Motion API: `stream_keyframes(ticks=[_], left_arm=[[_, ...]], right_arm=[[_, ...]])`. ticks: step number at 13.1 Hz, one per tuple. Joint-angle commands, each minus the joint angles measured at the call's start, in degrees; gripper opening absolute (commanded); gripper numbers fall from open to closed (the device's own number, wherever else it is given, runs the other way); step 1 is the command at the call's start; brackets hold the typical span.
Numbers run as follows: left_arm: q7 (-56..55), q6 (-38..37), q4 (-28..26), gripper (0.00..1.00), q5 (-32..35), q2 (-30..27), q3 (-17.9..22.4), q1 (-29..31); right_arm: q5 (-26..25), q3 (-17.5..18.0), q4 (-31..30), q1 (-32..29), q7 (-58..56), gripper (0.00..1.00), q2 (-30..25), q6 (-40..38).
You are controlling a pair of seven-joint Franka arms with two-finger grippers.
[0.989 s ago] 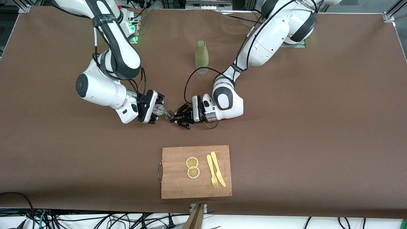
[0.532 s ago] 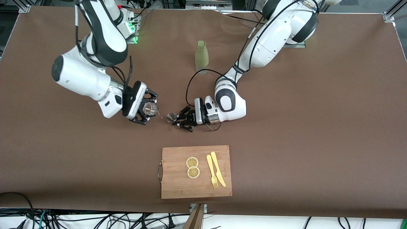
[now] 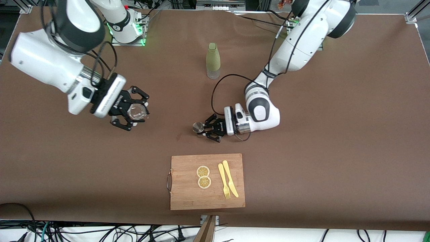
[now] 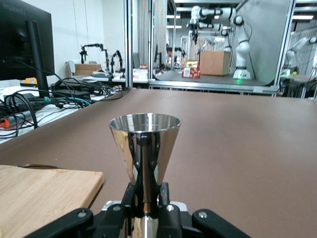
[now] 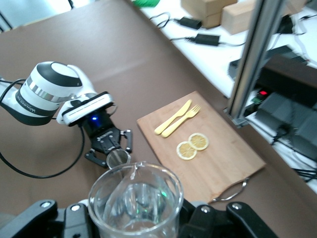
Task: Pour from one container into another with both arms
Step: 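Return the glass with the right gripper while the left gripper returns the jigger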
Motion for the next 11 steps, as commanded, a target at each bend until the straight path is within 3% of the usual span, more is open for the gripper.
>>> stream_keyframes(ticks=[1, 5, 9, 11], left_arm=[[3.64, -4.00, -10.11, 0.00, 0.28, -6.84, -0.16, 2.98], [3.29, -7.86, -16.62, 0.00, 11.51, -12.38, -0.07, 9.48], [3.64, -22.07, -16.89, 0.00, 21.19, -12.56, 8.00, 12.91], [3.73, -27.62, -17.85, 0.00, 25.67, -12.56, 9.51, 16.77]], right_arm=[[3.85, 1.81, -0.49, -4.16, 0.31, 0.32, -2.20, 0.15], [7.90, 1.89, 1.54, -7.59, -1.10, 0.32, -2.38, -1.25], [12.21, 1.81, 4.00, -13.65, -10.22, 0.32, 0.16, -10.46], [14.14, 1.81, 4.18, -16.29, -16.88, 0.32, 1.57, -13.81]])
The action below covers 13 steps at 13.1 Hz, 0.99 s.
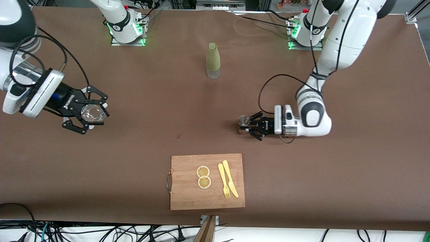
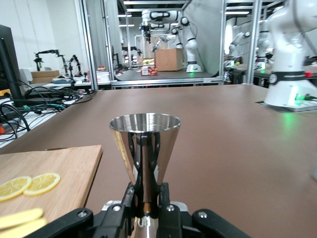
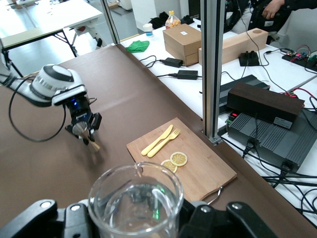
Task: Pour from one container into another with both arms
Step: 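Return the glass with the right gripper while the left gripper returns the jigger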
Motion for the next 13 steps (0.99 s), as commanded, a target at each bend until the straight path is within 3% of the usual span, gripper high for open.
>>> stream_keyframes(ticks=[1, 5, 8, 13], left_arm=[[1.82, -6.43, -3.11, 0.00, 5.29, -1.79, 0.84, 5.24], [5.07, -17.40, -3.73, 0.00, 13.81, -1.53, 5.67, 12.18], [5.69, -21.99, -3.64, 0.00, 19.97, -1.09, 6.29, 18.17], [12.71, -24.37, -3.03, 0.00, 21.39, 2.77, 10.50, 21.61]], right_arm=[[3.35, 1.07, 1.74, -4.29, -9.21, 0.32, 2.86, -4.99], [6.25, 0.55, 1.48, -9.03, -24.15, 0.32, 8.48, -11.67], [7.48, 0.37, 1.30, -11.76, -34.61, 0.33, 12.78, -15.19], [8.01, -0.77, 0.95, -13.09, -48.69, 0.34, 21.13, -18.80]])
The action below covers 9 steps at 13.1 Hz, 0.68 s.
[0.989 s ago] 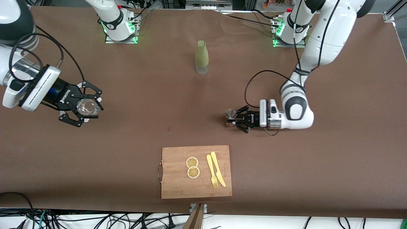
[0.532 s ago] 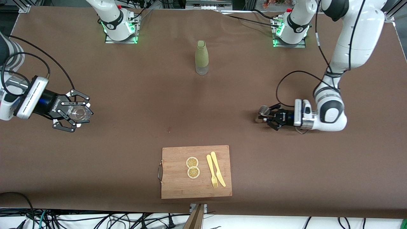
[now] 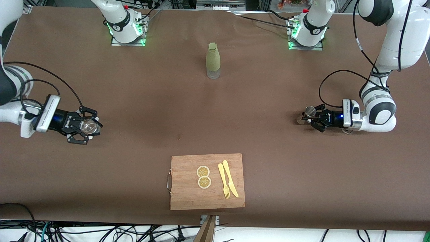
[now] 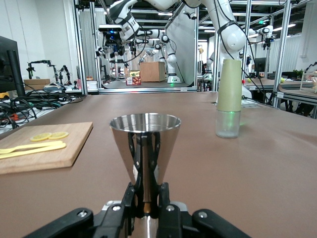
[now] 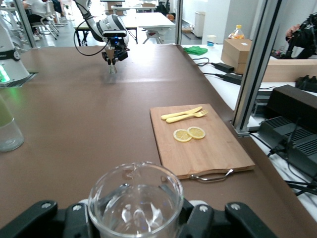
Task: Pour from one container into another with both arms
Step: 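Lower the glass with the right gripper while the left gripper lowers the jigger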
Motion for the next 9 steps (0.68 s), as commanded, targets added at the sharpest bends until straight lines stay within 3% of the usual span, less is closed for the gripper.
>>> stream_keyframes(ticks=[1, 5, 9], left_arm=[[4.57, -2.65, 0.41, 0.00, 1.43, 2.02, 1.93, 1.40], [7.38, -6.17, 1.38, 0.00, 3.18, 3.16, 5.97, 2.28], [11.60, -8.01, 2.26, 0.00, 3.98, 5.27, 6.77, 3.07]], right_arm=[[1.58, -0.89, 0.03, -0.57, -6.01, 0.34, 3.63, -3.26], [1.58, -1.08, -2.00, -0.65, -12.16, 0.34, 8.55, -3.44], [1.58, -2.31, -4.71, -0.48, -15.08, 0.34, 11.55, -3.70]])
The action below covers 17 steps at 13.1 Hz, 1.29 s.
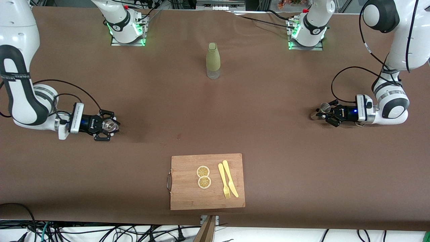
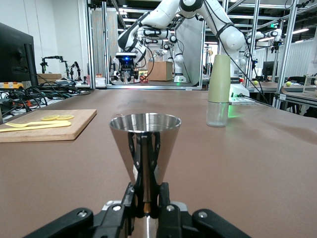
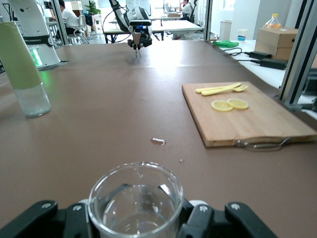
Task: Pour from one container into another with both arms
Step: 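Lower the glass with the right gripper while the left gripper lowers the jigger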
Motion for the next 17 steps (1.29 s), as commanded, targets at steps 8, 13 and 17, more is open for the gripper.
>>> stream_keyframes(ticks=[8, 13, 17], left_arm=[[13.14, -3.90, 1.96, 0.00, 2.46, 4.27, 2.39, 0.60], [13.58, -3.55, 3.63, 0.00, 2.46, 6.55, 2.56, 0.60], [13.58, -3.02, 3.81, 0.59, 2.46, 6.56, 3.27, 0.07]], right_arm=[[2.64, -0.70, -6.20, -0.05, -7.98, 0.34, 2.77, -0.20], [5.27, -0.70, -5.94, 1.01, -12.91, 0.34, 6.02, 0.86], [7.39, -0.96, -5.67, 1.36, -16.34, 0.35, 8.31, 0.78]])
